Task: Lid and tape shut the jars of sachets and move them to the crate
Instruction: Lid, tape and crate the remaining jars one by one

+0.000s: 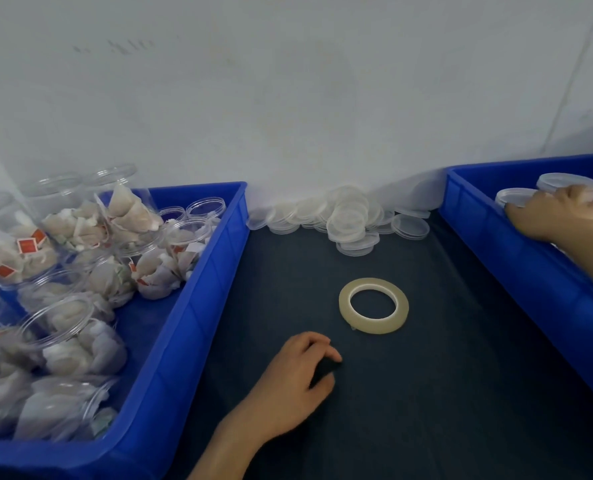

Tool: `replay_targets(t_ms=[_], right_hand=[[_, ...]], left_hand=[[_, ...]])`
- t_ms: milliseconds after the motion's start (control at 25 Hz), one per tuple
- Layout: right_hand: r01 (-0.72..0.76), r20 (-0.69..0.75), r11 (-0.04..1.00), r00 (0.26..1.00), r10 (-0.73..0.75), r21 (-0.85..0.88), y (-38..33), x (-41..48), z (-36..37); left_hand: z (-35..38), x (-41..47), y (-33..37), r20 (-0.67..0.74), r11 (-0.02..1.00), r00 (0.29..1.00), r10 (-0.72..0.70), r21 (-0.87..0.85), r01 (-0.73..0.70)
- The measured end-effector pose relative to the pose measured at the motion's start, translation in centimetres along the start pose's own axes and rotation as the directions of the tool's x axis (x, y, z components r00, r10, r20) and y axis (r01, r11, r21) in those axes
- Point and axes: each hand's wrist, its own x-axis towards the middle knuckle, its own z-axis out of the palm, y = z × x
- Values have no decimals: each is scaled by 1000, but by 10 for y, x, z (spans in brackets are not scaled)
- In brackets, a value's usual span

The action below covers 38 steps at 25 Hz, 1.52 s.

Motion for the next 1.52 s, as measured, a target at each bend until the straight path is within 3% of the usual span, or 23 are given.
replay_targets(t_ms=[120,240,320,400,520,640,800,1120,1280,1440,1520], right_hand=[[70,21,984,998,-67,-165,-20,-15,-9],[314,123,882,950,-289,-353,-66,-49,-13],[550,192,803,834,-517,-230,-107,-81,-10],[732,147,678,679,-719,-67,-152,-118,-9],[898,-43,434,438,-898,77,-222,-178,-14],[933,-166,281,321,-932,227,-275,-226,-17],[890,-125,246,314,-941,384,-312,-251,-9],[764,-97,292,419,-903,575,-328,-257,-3],[709,-230,217,477,-848,670,-328,-258,-1],[562,-404,48,648,-646,826,-307,-256,-2],[448,-362,18,745,-560,894,-287,-249,14]], left_hand=[[-19,-20,7,60,968,997,38,245,-52],[-58,-34,20,-14,865,989,147,487,-122],[-90,-33,16,-180,789,943,279,603,-118],[-125,-18,-2,-335,736,895,295,677,11],[-174,23,-38,-379,699,924,-58,645,308],[-187,59,-82,-323,660,867,-379,563,498],[-180,70,-112,-341,662,875,-344,573,483],[-192,57,-69,-548,553,808,-217,614,564],[-191,49,-21,-645,576,764,-21,617,537],[-173,48,16,-662,661,742,102,603,447],[-157,49,26,-644,706,761,79,575,414]])
